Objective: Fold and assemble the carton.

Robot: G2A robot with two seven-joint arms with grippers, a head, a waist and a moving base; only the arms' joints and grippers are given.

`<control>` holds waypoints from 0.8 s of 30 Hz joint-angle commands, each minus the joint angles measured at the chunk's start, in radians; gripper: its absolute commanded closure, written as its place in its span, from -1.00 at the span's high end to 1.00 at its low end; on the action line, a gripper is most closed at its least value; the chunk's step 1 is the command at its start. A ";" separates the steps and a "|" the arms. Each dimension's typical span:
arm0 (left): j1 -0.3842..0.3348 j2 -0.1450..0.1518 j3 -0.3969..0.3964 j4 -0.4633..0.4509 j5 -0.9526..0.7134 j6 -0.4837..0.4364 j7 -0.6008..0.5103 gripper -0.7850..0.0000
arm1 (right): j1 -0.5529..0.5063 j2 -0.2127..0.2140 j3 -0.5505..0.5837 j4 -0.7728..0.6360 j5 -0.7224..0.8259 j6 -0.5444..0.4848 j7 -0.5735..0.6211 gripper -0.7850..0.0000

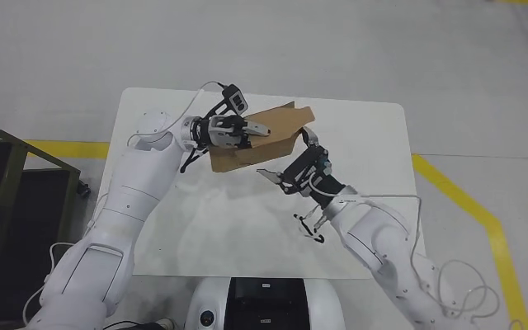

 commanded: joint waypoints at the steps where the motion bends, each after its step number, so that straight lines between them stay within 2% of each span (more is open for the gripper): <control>1: 0.001 0.000 -0.001 0.000 -0.003 0.000 -0.004 -1.00 | -0.003 -0.001 -0.002 -0.003 0.003 -0.013 0.001 0.53; 3: 0.001 0.001 -0.001 0.000 -0.002 0.000 -0.006 -1.00 | -0.005 -0.002 -0.002 -0.006 0.004 -0.024 0.002 0.29; 7: 0.000 0.002 -0.002 0.004 0.001 0.003 -0.014 -1.00 | -0.010 -0.003 -0.004 -0.018 0.004 -0.047 0.003 -0.04; 16: -0.027 0.010 0.002 0.027 0.045 0.048 -0.080 -1.00 | -0.024 -0.004 0.009 -0.020 0.055 -0.100 0.022 -0.16; 24: -0.029 0.023 0.002 0.004 0.034 0.070 -0.095 -1.00 | -0.029 -0.006 0.019 -0.019 0.094 -0.122 0.038 -0.51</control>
